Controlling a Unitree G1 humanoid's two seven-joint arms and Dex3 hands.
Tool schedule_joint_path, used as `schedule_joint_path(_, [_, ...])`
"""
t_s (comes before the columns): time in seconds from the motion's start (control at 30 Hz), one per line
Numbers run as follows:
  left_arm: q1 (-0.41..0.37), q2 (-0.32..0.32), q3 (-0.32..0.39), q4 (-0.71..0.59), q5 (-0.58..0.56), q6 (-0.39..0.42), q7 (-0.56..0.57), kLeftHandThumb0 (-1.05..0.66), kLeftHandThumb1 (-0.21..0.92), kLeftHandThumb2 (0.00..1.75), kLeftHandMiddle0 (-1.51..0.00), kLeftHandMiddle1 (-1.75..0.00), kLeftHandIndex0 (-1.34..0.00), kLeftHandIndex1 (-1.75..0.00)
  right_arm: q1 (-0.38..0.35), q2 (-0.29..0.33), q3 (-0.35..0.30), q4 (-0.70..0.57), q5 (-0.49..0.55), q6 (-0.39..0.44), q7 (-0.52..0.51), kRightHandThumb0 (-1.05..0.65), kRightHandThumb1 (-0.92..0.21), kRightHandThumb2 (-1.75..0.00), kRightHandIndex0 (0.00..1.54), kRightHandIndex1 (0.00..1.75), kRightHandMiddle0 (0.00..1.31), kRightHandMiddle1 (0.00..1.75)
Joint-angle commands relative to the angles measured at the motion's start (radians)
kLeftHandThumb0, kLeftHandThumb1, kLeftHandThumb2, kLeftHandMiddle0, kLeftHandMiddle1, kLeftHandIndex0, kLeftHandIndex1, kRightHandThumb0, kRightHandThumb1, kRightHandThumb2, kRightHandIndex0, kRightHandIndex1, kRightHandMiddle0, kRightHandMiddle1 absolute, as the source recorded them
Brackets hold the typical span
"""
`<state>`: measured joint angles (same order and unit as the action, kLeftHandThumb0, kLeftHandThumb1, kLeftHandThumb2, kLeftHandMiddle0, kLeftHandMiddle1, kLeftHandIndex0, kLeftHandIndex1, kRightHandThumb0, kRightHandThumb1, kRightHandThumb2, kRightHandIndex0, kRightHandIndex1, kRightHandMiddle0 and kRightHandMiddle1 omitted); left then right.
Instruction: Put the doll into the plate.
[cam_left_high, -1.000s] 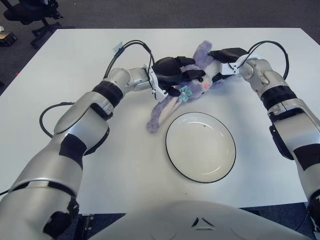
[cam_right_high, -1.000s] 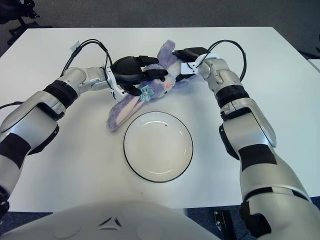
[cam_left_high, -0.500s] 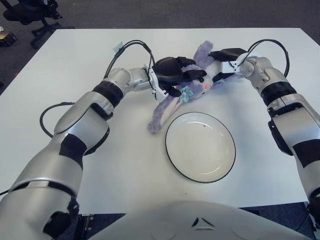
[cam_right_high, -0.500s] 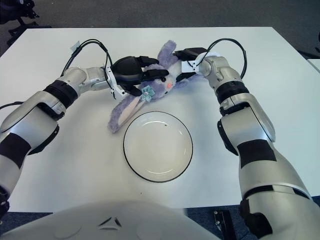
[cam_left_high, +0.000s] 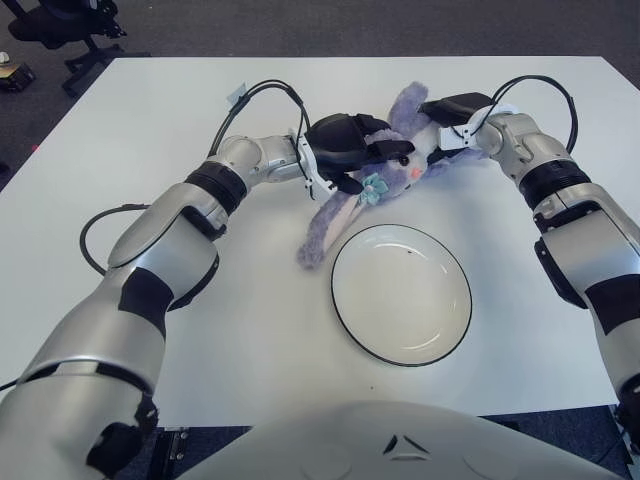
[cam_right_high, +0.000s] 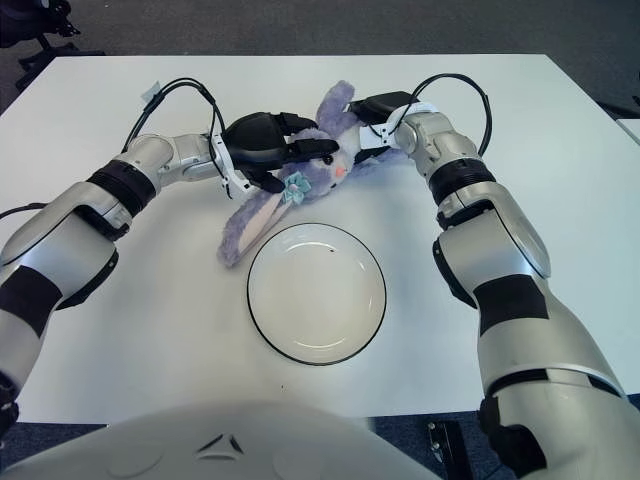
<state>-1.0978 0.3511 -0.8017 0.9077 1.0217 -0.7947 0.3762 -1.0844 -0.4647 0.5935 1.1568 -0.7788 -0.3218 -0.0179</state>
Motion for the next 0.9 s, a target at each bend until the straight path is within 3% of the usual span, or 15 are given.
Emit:
schedule_joint_path(0.0, [0.006, 0.002, -0.003, -0.002, 0.009, -0.012, 0.000, -0.66, 0.92, 1.16, -0.54, -0.02, -0.48, -0.04, 0.050, -0.002, 0.016, 0.029, -0.014, -0.003, -0.006, 0.00, -0.32, -1.31, 0.58, 1.73, 0.42, 1.74])
schedule_joint_path(0.27, [0.008, 0.003, -0.003, -0.003, 0.014, -0.009, 0.013, -0.66, 0.92, 1.16, -0.55, -0.02, -0.49, -0.04, 0.053, -0.009, 0.010, 0.036, -0.001, -0.027, -0.016, 0.00, -0.35, -1.28, 0.56, 1.73, 0.39, 1.75])
schedule_joint_path(0.63, [0.010, 0.003, -0.010, -0.004, 0.033, -0.002, 0.051, -0.65, 0.92, 1.16, -0.62, -0.03, -0.55, -0.05, 0.027, -0.021, -0.036, 0.056, 0.065, -0.078, 0.083, 0.00, -0.35, -1.29, 0.56, 1.74, 0.38, 1.75])
schedule_joint_path(0.83, [0.014, 0.001, -0.035, -0.009, 0.112, 0.050, 0.224, -0.61, 0.92, 1.09, -0.82, -0.05, -0.69, -0.09, 0.006, -0.034, -0.050, 0.076, 0.088, -0.124, 0.135, 0.00, -0.34, -1.29, 0.58, 1.72, 0.39, 1.75])
schedule_joint_path(0.87, [0.015, -0.004, -0.046, -0.002, 0.140, 0.077, 0.302, -0.61, 0.92, 1.08, -0.83, -0.05, -0.70, -0.09, -0.003, -0.038, -0.046, 0.080, 0.086, -0.132, 0.156, 0.00, -0.34, -1.29, 0.59, 1.71, 0.39, 1.75])
